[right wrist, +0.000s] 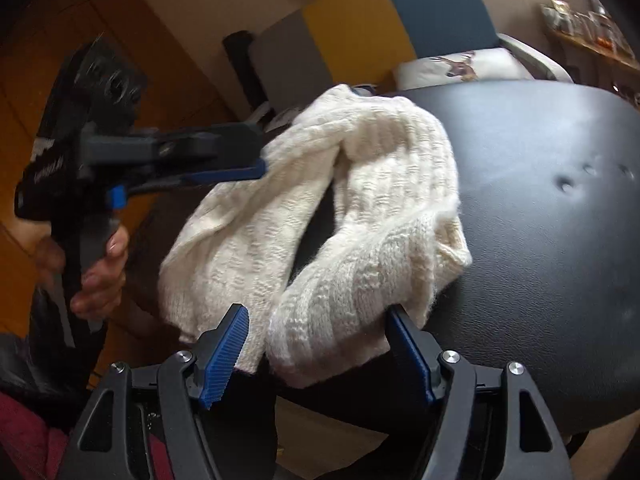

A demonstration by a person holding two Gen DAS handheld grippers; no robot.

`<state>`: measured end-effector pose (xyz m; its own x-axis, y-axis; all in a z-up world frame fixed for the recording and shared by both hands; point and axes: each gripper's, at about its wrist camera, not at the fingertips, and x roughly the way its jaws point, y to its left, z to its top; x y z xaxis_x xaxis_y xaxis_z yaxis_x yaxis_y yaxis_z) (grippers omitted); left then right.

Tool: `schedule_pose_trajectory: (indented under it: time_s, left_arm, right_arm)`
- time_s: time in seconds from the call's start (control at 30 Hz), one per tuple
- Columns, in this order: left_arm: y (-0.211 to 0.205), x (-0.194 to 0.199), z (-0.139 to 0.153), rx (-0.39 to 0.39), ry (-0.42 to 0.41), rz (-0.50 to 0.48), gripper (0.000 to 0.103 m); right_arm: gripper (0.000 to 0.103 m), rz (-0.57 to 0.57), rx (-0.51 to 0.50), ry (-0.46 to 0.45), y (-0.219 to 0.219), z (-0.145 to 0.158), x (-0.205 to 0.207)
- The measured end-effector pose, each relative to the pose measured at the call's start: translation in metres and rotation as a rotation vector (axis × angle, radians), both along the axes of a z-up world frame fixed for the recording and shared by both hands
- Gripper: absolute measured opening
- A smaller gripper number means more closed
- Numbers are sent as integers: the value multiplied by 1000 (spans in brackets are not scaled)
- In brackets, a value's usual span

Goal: Fold clothes

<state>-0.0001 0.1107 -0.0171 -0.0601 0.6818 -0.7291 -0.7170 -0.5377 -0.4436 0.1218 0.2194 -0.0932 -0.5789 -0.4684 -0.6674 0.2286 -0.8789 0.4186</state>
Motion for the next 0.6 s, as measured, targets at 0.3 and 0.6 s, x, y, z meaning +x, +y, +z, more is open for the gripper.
schedule_pose_trajectory:
  time_s: [0.3, 0.6]
  left_arm:
    - [74, -16, -55, -290, -204, -114, 70]
    - [13, -34, -66, -115, -326, 15, 27]
  right_arm:
    - [73, 16, 130, 54, -31, 5, 0]
    - [73, 63, 151, 28, -37, -5, 5]
